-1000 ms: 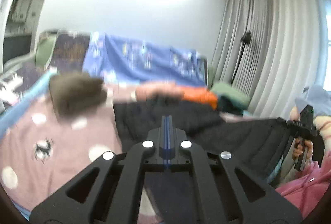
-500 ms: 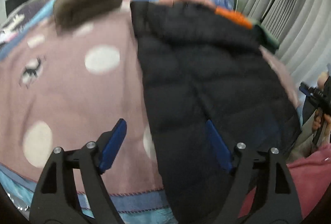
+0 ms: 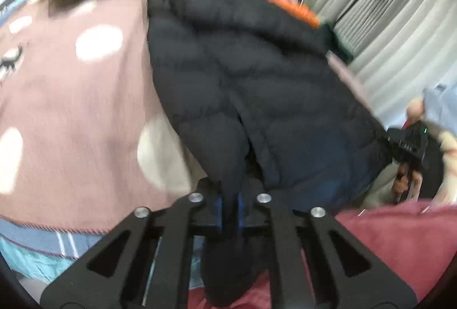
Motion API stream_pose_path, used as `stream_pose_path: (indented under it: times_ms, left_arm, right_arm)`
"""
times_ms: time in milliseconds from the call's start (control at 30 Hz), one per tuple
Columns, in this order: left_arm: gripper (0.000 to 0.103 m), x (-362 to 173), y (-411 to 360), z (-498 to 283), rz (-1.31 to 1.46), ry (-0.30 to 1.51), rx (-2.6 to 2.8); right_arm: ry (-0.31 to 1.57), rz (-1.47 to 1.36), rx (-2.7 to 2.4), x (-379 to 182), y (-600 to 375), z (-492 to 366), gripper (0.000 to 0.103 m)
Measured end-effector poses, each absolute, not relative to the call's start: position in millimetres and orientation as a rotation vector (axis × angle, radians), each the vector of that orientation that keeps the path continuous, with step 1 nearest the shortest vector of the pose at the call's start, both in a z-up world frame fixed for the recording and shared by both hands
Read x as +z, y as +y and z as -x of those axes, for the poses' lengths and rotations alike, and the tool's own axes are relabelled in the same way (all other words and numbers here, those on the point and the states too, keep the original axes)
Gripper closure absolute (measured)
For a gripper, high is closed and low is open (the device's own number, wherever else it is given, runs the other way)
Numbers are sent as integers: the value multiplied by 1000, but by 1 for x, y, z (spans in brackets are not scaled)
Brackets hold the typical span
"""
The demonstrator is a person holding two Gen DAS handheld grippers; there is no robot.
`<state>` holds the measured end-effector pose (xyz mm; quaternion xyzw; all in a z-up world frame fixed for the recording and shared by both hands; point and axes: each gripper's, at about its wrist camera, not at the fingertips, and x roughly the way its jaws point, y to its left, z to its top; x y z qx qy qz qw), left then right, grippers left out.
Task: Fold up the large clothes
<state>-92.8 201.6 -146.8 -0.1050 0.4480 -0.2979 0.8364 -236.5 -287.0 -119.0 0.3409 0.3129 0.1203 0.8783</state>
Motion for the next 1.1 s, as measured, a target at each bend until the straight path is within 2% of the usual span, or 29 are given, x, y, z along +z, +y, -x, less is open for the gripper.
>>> stream_pose_path:
  times_ms: [233,400,600,800,1100]
  left_arm:
    - [98,-32,213,127,194,556,-640]
    - [97,-1,230,143,218,428,-629]
    - [97,-12,228,109,251,483,-560]
    - [96,-29,214,38,291,546,-501]
    - [93,-83,188,-68,272,705,-414]
  right_arm:
    - [394,-634,341,-32,-281,258,100]
    - [259,-598,347,2,-286,270,100]
    - [270,-591,265,-7,-294,230,99]
    - [335,-556,152,-25,-289,145,99]
    - [511,-544,15,-88,-291,44,98]
